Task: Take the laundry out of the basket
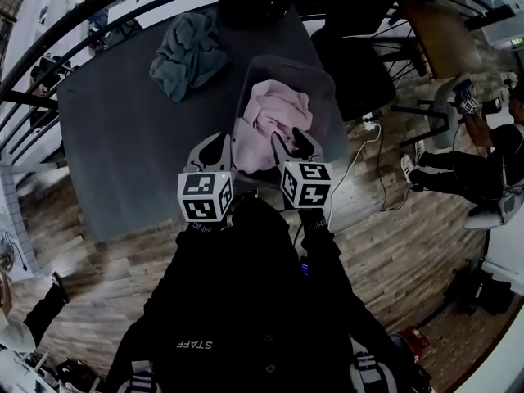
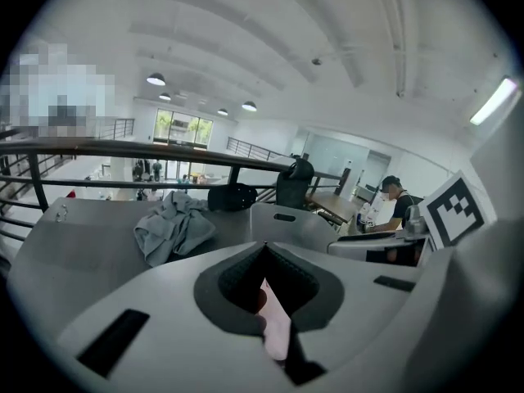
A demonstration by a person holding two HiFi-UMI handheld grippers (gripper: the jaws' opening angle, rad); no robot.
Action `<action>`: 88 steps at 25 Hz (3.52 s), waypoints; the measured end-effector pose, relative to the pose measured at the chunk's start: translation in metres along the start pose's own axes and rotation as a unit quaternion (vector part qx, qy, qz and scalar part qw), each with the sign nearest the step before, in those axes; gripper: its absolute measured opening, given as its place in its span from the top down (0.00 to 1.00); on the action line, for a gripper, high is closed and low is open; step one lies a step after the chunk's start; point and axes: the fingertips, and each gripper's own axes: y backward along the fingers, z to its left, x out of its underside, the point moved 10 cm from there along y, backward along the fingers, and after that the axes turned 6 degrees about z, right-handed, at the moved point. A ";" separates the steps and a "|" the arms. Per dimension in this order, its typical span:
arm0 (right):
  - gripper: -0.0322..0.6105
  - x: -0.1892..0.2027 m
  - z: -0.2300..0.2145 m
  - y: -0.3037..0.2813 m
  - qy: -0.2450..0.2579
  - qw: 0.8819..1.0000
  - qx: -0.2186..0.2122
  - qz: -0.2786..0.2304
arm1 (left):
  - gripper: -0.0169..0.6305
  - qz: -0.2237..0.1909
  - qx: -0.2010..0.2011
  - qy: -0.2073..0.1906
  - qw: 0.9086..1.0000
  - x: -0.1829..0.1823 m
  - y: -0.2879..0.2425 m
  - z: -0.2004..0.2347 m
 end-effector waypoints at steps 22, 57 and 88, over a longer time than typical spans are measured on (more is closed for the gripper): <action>0.09 0.031 -0.043 -0.144 -0.023 0.983 -0.021 0.179 | 0.97 0.098 -0.015 0.030 0.995 0.003 -0.083 0.055; 0.05 0.088 -0.069 -0.269 -0.047 0.943 0.086 0.318 | 0.97 0.142 -0.043 0.040 0.988 0.014 -0.105 0.089; 0.52 -0.030 -0.004 -0.048 -0.031 0.995 0.094 0.013 | 0.97 0.014 -0.021 0.001 1.000 -0.037 0.002 0.060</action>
